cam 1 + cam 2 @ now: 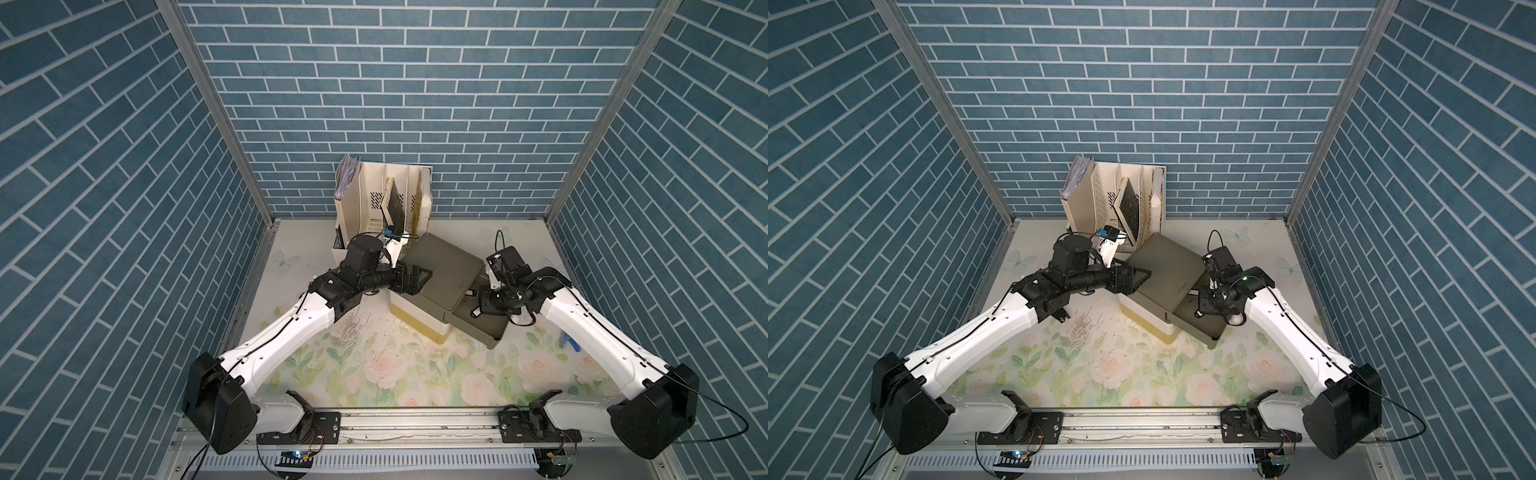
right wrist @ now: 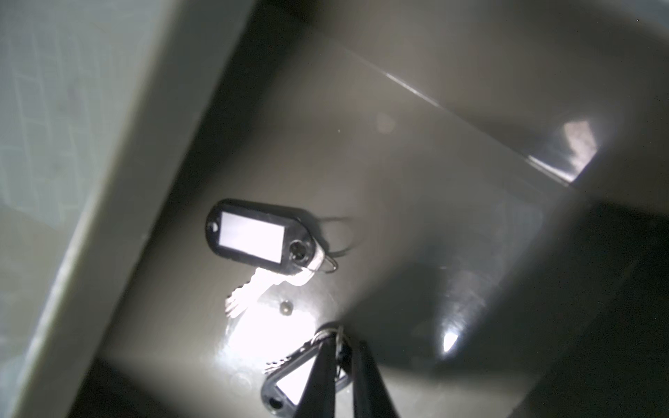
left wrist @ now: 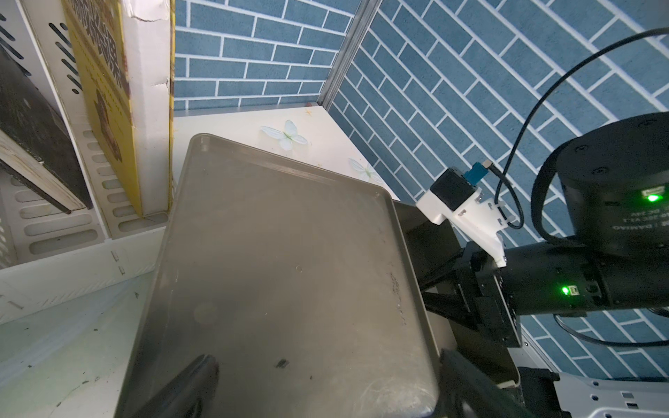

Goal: Take the keys out of the drawer
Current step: Pick up the key from the drawer, then place the key at the center of the board.

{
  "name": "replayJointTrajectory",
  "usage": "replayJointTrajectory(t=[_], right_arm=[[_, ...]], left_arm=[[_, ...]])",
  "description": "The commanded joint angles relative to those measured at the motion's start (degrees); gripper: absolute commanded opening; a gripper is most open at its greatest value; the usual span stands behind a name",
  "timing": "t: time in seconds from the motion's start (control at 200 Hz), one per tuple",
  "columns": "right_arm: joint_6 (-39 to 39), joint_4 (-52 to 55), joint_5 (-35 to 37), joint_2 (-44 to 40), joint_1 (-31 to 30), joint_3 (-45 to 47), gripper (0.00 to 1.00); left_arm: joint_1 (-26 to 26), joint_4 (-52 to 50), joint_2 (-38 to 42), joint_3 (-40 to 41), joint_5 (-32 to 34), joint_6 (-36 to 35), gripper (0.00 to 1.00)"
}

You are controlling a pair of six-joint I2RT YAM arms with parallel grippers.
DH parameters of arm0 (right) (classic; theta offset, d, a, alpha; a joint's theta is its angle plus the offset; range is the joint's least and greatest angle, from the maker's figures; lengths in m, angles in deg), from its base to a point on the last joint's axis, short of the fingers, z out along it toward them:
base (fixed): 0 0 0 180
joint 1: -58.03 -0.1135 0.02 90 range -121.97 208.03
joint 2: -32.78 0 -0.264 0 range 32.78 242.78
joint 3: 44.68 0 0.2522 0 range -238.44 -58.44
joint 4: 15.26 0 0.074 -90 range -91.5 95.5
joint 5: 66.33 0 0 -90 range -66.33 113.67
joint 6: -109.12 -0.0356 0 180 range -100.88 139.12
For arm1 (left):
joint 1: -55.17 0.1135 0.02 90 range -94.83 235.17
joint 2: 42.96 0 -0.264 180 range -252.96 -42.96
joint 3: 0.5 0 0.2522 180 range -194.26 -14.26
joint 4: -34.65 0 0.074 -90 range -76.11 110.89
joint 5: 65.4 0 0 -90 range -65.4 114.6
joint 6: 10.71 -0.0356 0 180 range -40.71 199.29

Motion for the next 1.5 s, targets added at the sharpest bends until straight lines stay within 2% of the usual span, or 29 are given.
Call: replayJointTrajectory(t=[0.0, 0.495, 0.62, 0.725, 1.1, 1.495], right_arm=[[-0.69, -0.4, 0.99, -0.14, -0.3, -1.09, 0.0], [-0.45, 1.04, 7.83, -3.86, 0.58, -14.95, 0.0], [1.42, 1.26, 8.66, -4.45, 4.21, -18.69, 0.0], [3.57, 0.79, 6.74, -4.91, 9.32, -20.88, 0.0], [9.51, -2.92, 0.89, -5.03, 24.05, -18.78, 0.0], [10.57, -9.72, -6.57, -4.68, 33.17, -8.77, 0.0]], left_arm=[[0.36, -0.4, 0.08, -0.54, -0.26, -0.68, 1.0], [0.45, -0.87, -1.25, -4.31, -2.89, 1.56, 1.0], [0.45, -0.31, -1.21, -5.91, -3.39, 2.81, 1.0], [0.45, -0.78, -1.4, -7.69, -4.1, 3.4, 1.0], [0.44, 1.62, 0.21, -5.44, -5.73, 5.62, 1.0], [0.45, 1.98, 0.6, -2.51, -4.72, 4.86, 1.0]])
